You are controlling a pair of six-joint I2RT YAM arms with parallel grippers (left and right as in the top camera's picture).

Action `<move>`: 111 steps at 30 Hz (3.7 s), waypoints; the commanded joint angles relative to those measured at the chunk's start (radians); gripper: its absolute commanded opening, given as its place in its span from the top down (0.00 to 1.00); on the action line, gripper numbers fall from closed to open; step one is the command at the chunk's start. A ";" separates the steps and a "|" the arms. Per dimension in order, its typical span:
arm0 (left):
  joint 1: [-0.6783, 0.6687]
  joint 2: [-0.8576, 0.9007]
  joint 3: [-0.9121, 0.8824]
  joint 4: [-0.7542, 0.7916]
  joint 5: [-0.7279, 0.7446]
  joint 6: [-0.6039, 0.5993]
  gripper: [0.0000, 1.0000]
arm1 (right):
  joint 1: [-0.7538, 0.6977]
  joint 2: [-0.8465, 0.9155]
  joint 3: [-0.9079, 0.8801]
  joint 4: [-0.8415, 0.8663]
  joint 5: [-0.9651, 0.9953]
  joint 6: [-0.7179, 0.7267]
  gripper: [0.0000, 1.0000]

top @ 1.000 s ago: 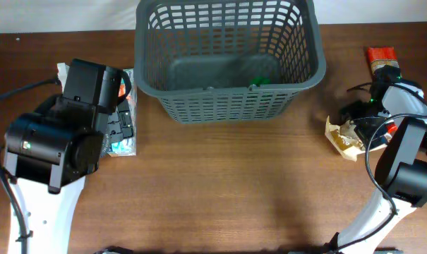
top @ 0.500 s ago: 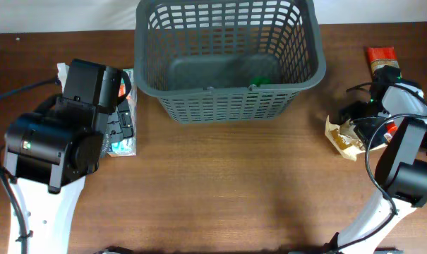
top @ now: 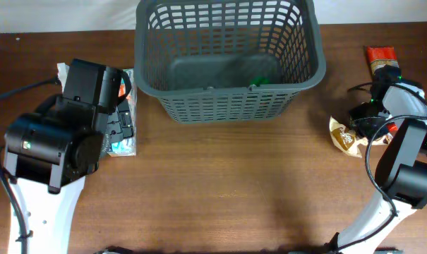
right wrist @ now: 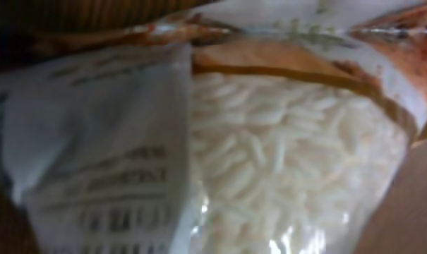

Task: Pack container
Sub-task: 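Close the right gripper on the rice bag and lift it, then carry the rice bag leftward over the basket with the right gripper, then release the rice bag into the basket and withdraw the right gripper, then lower the right gripper onto the red-ended spaghetti package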

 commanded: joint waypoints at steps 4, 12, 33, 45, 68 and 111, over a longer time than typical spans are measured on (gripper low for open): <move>0.006 0.003 -0.003 -0.001 0.010 -0.013 0.01 | 0.001 0.008 -0.020 -0.002 0.008 -0.018 0.96; 0.006 0.003 -0.003 0.011 0.010 -0.013 0.01 | 0.003 -0.053 0.151 -0.095 -0.007 -0.203 0.96; 0.006 0.003 -0.003 0.033 0.010 -0.014 0.01 | 0.363 -0.357 0.937 -0.190 -0.282 -0.569 0.96; 0.006 0.003 -0.003 0.002 0.011 -0.014 0.01 | 0.750 -0.188 0.932 -0.122 -0.281 -1.041 0.96; 0.006 0.003 -0.003 -0.047 0.011 -0.014 0.01 | 0.739 0.158 0.927 -0.051 -0.043 -1.057 0.90; 0.006 0.003 -0.003 -0.039 0.011 -0.014 0.01 | -0.049 0.084 1.402 -0.641 0.077 -0.908 0.01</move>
